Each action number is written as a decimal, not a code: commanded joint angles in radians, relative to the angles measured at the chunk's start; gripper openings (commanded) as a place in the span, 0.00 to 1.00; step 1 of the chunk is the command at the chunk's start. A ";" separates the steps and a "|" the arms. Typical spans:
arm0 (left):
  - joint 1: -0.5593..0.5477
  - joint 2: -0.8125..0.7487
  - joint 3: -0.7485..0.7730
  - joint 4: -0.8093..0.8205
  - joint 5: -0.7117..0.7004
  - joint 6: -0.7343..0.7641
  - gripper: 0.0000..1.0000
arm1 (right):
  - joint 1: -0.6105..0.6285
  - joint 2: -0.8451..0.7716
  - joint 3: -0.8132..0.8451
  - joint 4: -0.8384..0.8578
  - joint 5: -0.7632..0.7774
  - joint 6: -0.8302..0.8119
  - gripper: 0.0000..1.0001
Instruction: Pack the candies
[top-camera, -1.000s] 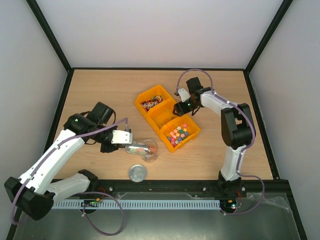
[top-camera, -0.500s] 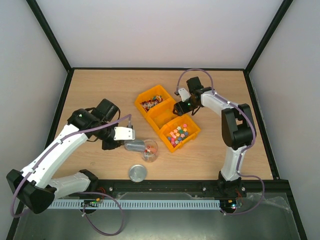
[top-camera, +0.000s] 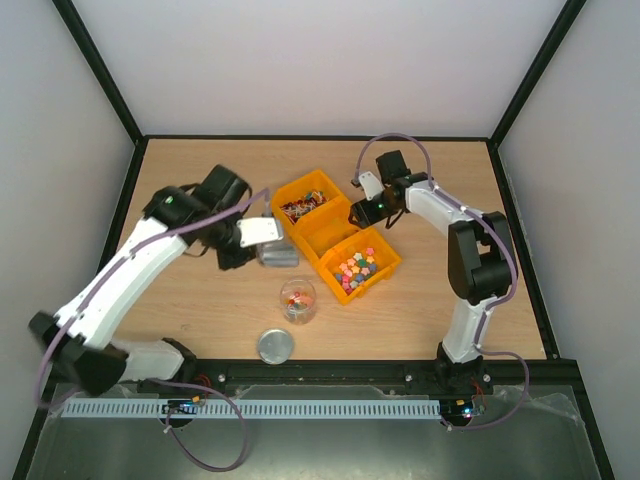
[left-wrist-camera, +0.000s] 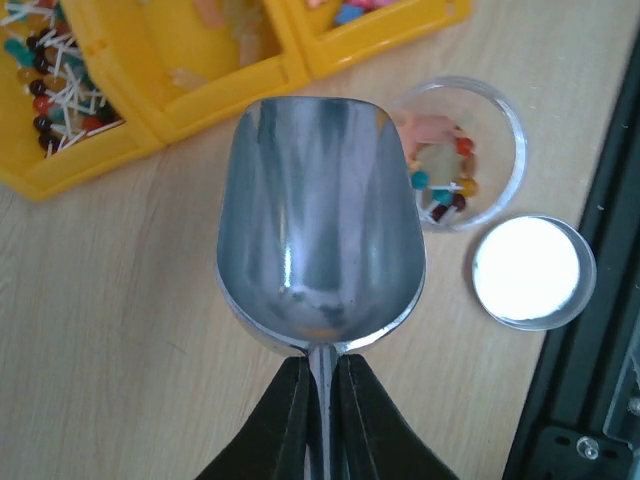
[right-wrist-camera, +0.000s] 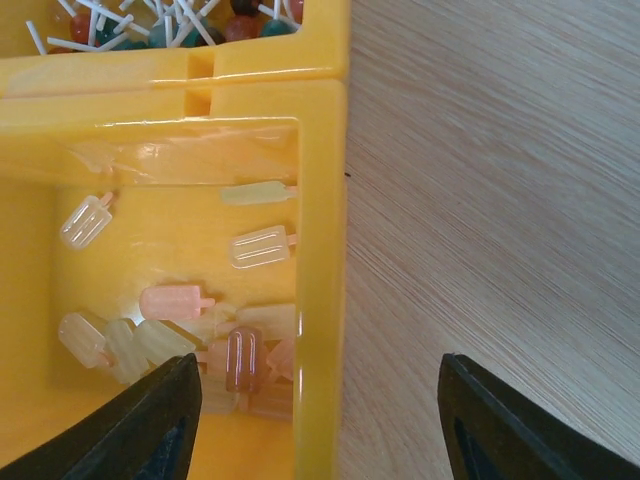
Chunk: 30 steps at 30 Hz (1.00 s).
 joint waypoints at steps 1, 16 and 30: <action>-0.002 0.194 0.134 0.025 -0.085 -0.171 0.02 | -0.012 -0.038 -0.020 -0.048 0.015 -0.010 0.62; -0.112 0.697 0.546 -0.043 -0.272 -0.194 0.02 | -0.011 0.018 0.024 -0.092 -0.065 0.049 0.34; -0.187 0.856 0.551 -0.045 -0.288 -0.143 0.02 | -0.010 0.036 0.027 -0.077 -0.102 0.098 0.02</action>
